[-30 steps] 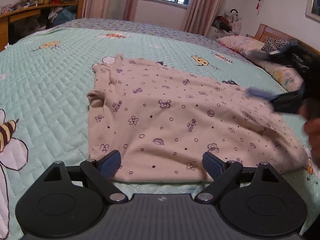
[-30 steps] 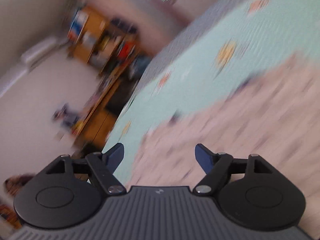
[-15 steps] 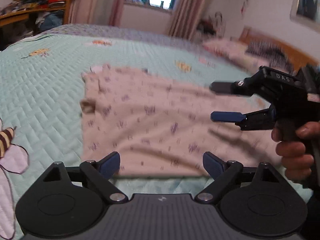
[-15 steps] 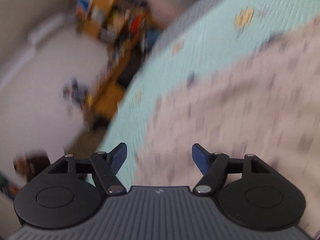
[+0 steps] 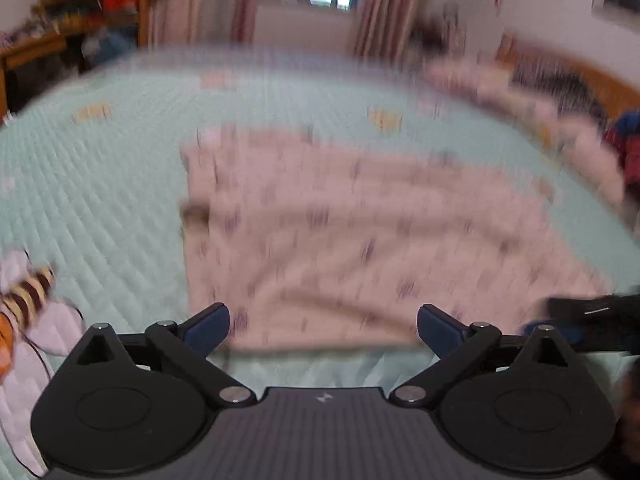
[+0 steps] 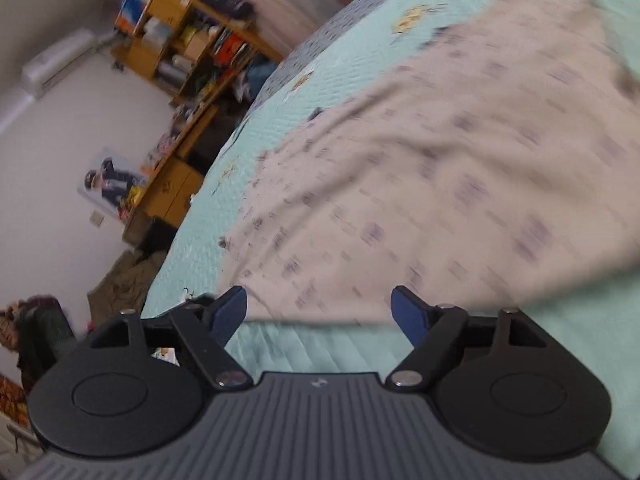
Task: Fold clothes
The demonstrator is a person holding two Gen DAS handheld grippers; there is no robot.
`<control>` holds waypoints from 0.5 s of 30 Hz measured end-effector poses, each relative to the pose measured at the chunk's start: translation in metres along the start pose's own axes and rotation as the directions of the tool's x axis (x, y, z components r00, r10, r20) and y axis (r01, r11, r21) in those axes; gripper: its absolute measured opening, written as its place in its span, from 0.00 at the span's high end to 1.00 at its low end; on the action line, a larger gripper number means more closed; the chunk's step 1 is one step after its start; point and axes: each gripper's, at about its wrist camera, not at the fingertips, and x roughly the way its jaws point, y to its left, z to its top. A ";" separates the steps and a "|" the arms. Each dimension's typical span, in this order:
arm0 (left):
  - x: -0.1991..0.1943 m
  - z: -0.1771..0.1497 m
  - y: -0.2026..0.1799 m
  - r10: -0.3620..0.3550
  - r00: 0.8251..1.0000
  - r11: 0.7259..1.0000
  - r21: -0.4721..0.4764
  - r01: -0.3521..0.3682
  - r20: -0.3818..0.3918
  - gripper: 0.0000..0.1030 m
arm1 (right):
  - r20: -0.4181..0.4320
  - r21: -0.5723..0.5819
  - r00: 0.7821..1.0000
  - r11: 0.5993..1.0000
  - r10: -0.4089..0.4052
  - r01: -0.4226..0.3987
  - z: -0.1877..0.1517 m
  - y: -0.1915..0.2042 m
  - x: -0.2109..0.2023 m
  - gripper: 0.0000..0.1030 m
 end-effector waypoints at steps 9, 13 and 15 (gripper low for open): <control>-0.065 -0.039 0.051 0.008 0.994 0.968 -0.249 0.020 0.110 0.07 | -0.013 -0.098 0.990 0.986 0.138 -0.138 0.014 0.062 0.007 0.21; -0.103 -0.046 0.078 0.059 0.982 0.948 -0.319 0.002 0.181 0.07 | -0.131 -0.179 0.976 0.964 0.175 -0.197 0.008 0.101 0.081 0.21; -0.115 -0.049 0.089 0.083 0.977 0.939 -0.343 -0.010 0.199 0.07 | -0.176 -0.236 0.978 0.960 0.108 -0.149 -0.006 0.108 0.120 0.21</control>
